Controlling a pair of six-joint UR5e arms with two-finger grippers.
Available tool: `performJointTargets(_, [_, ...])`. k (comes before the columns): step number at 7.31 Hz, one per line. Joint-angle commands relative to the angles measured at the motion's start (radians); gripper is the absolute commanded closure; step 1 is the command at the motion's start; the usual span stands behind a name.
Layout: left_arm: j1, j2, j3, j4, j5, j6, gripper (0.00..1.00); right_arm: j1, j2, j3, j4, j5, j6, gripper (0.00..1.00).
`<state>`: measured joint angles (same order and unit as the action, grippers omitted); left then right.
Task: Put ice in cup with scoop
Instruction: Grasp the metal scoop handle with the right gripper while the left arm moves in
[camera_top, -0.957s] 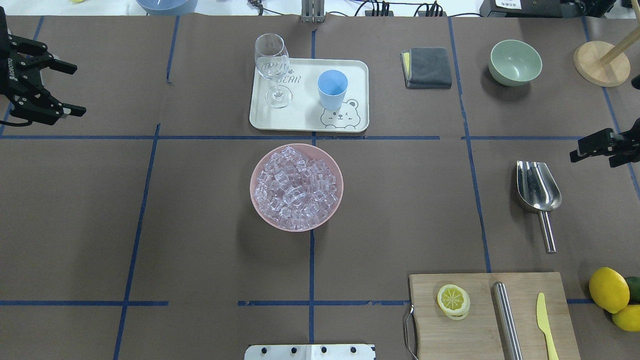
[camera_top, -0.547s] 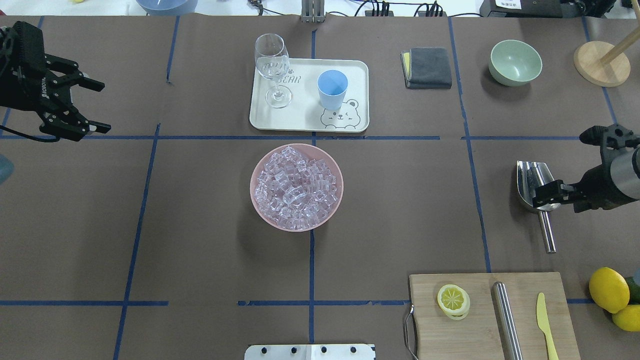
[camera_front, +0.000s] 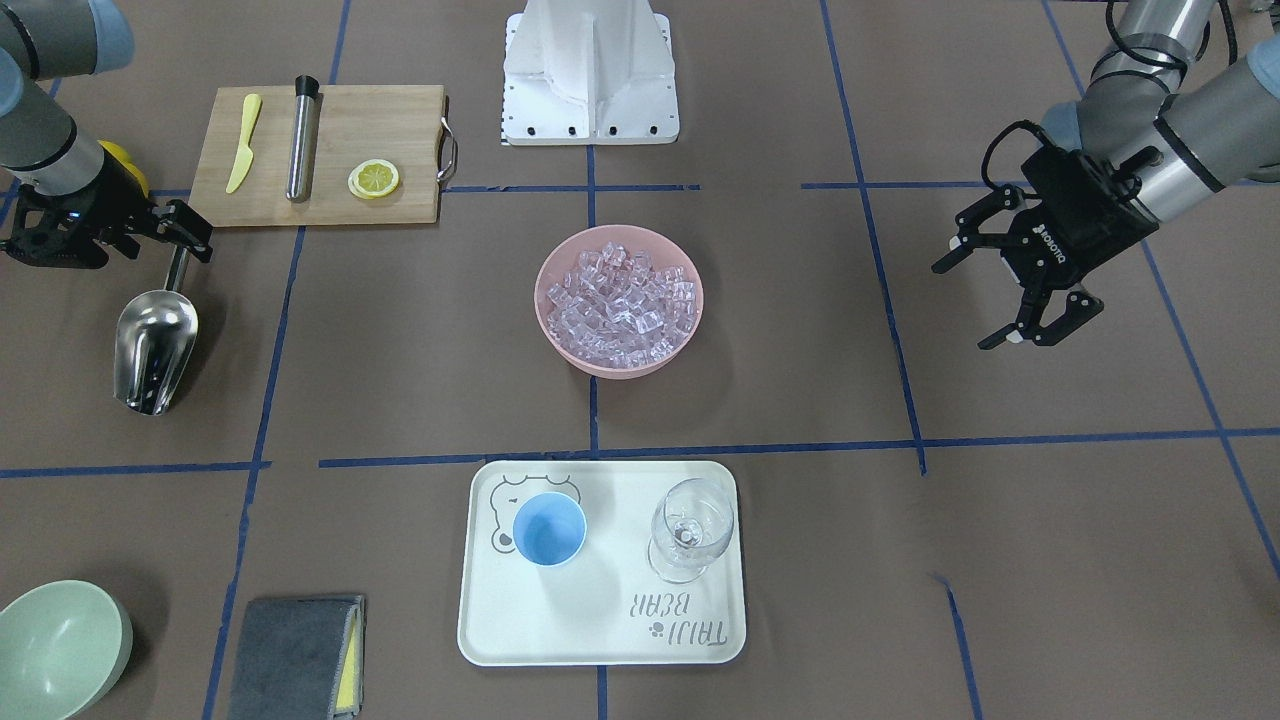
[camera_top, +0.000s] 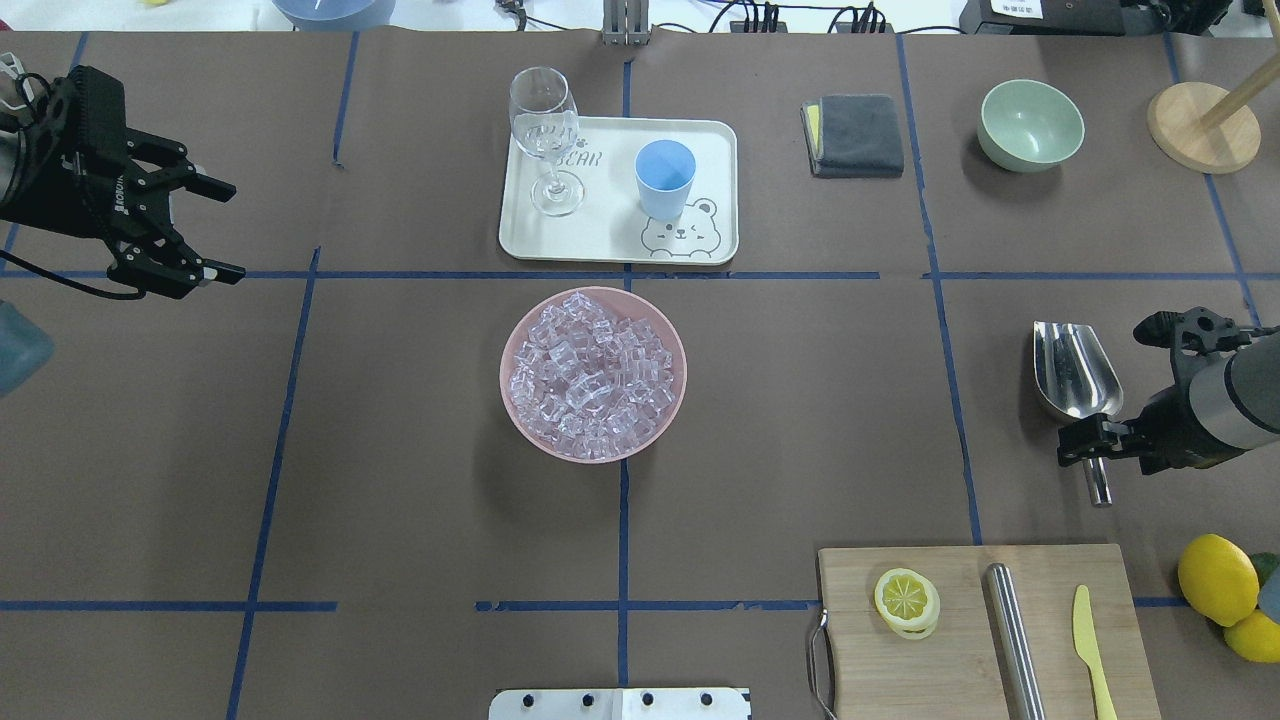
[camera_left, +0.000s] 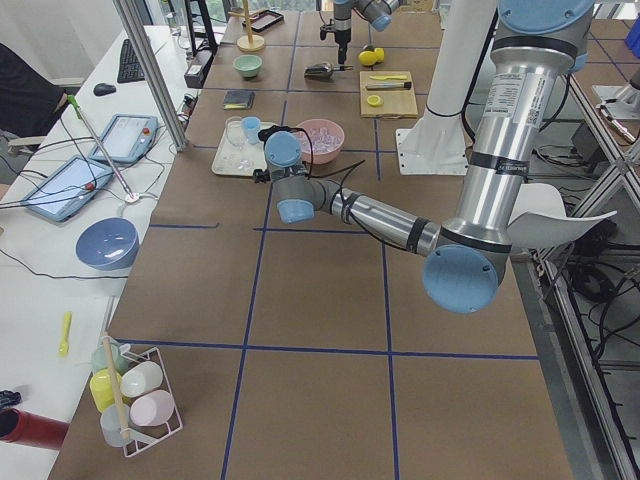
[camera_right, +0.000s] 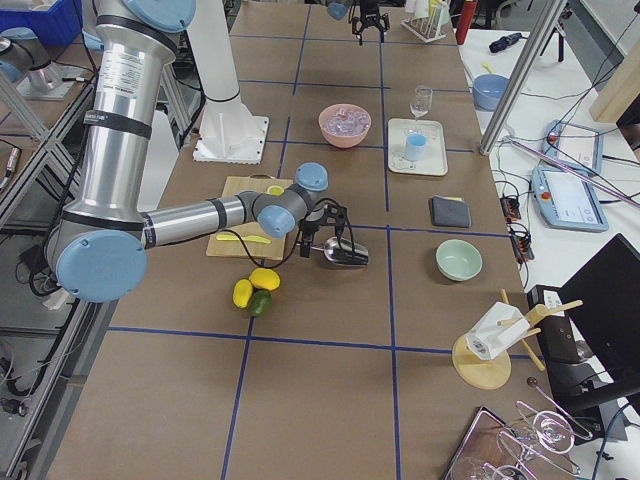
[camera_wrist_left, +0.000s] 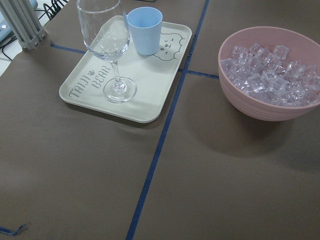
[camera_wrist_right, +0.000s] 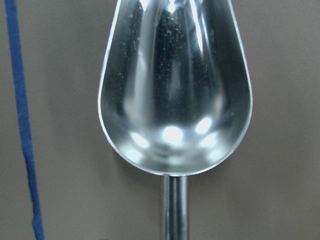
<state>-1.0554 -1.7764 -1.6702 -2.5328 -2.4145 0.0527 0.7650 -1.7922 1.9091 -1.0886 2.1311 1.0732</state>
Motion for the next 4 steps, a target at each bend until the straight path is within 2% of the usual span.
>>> performJointTargets(1, [0.002,-0.001,0.001,-0.001,0.0,0.001,0.01,-0.018,0.005,-0.025,-0.001,-0.008,0.001,0.08])
performJointTargets(2, [0.002,-0.003,0.003,-0.001,0.0,0.001,0.01,-0.019,0.008,-0.025,-0.002,-0.007,0.001,0.3])
performJointTargets(4, [0.002,-0.003,0.003,-0.001,0.0,0.001,0.01,-0.023,0.011,-0.024,-0.002,-0.007,-0.001,0.62])
